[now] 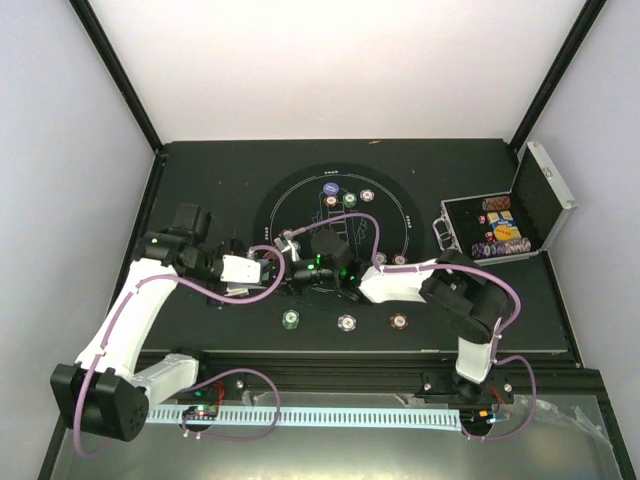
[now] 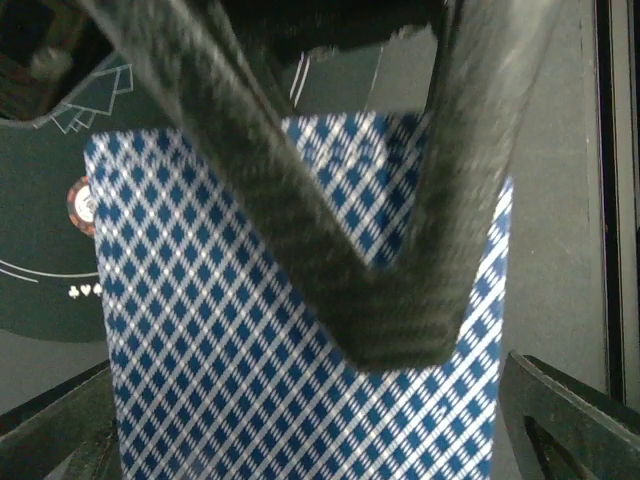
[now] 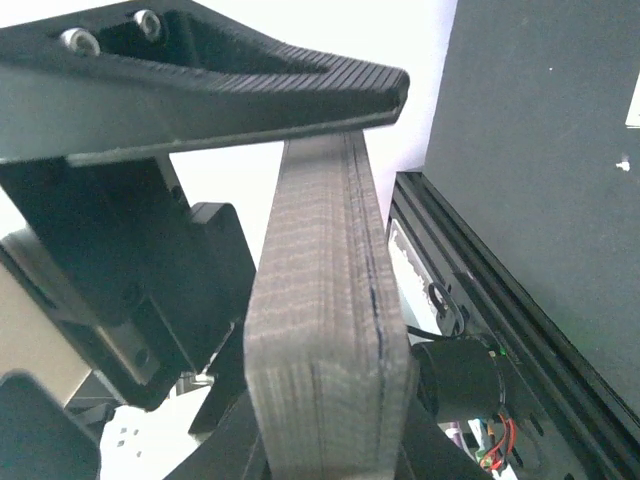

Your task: Distribute texas hold em gaming equipment

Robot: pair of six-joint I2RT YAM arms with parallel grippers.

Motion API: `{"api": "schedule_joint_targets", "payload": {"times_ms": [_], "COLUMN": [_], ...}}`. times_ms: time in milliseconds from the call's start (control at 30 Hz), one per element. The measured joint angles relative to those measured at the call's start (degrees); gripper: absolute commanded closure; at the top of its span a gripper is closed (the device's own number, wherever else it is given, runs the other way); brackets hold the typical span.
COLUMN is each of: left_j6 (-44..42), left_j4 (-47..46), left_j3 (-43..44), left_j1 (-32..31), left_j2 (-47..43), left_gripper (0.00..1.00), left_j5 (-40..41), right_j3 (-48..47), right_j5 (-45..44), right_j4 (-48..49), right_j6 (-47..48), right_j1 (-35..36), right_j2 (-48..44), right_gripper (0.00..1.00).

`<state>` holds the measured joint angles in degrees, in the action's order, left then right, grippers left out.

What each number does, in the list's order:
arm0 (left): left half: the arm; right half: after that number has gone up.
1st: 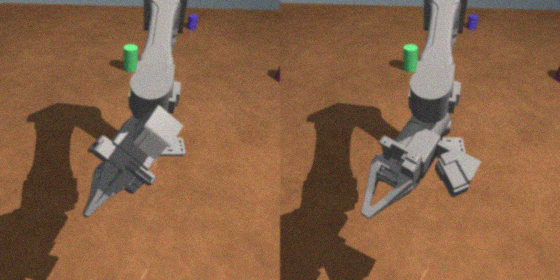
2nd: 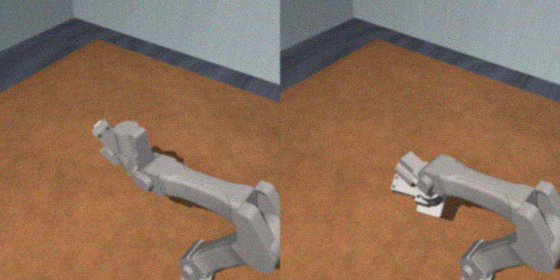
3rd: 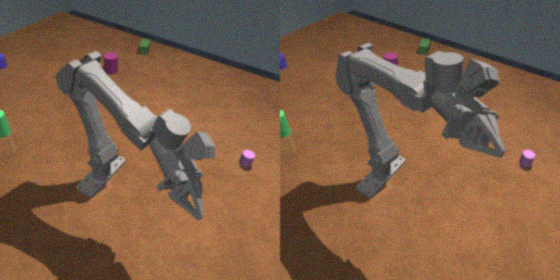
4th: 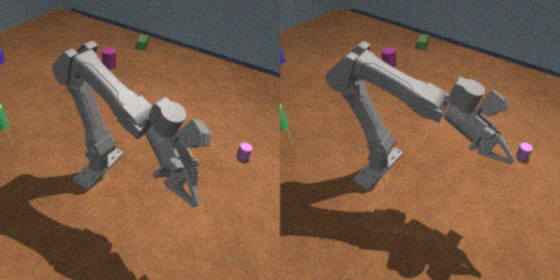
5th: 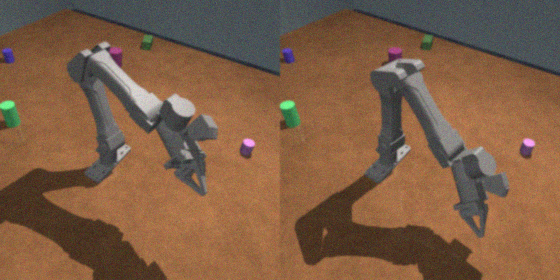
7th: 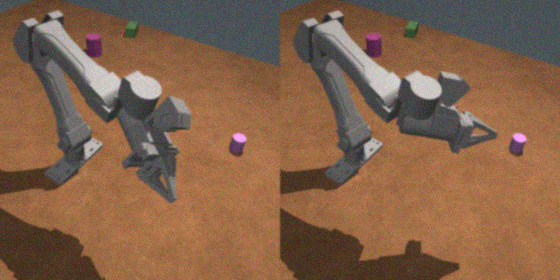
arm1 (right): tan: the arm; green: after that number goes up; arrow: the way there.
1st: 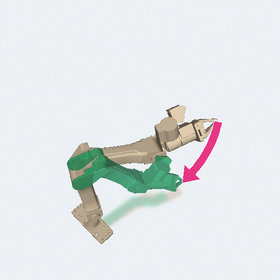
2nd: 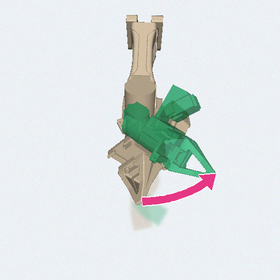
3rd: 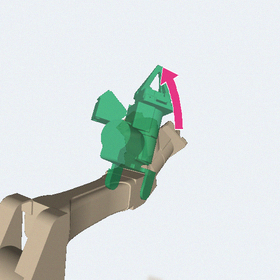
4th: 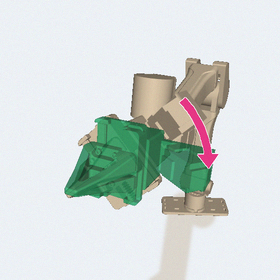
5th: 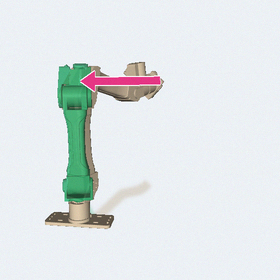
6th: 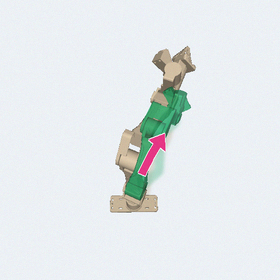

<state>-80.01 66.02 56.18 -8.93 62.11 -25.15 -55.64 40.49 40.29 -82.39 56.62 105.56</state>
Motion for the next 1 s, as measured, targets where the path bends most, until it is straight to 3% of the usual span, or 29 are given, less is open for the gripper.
{"api": "schedule_joint_targets", "payload": {"times_ms": [200, 633, 800, 900, 1000], "left_j6": [3.0, 6.4, 6.6, 6.5, 6.5], "left_j4": [-2.5, -3.3, -3.3, -3.2, -3.0], "left_j3": [-1.4, -1.2, -1.1, -1.1, -1.1], "left_j1": [-3.7, -5.0, -5.1, -5.2, -5.2], "left_j2": [-2.5, 1.4, 1.4, 1.1, 0.5], "left_gripper": [0.03, 0.37, 0.45, 0.49, 0.58], "left_j5": [-0.6, 1.5, 2.7, 3.1, 3.6], "right_j3": [0.1, 0.2, 0.3, 0.3, 0.3], "right_j5": [0.1, 0.8, 0.5, 0.5, 0.6], "right_j4": [2.8, 3.9, 4.2, 4.7, 6.0], "right_j6": [-1.2, -1.6, -2.0, -2.0, -2.1], "right_j1": [0.2, 0.7, 0.7, 0.8, 0.9], "right_j2": [0.9, 1.2, 1.5, 1.8, 2.3], "right_gripper": [0.99, 0.94, 0.93, 0.88, 0.71]}}
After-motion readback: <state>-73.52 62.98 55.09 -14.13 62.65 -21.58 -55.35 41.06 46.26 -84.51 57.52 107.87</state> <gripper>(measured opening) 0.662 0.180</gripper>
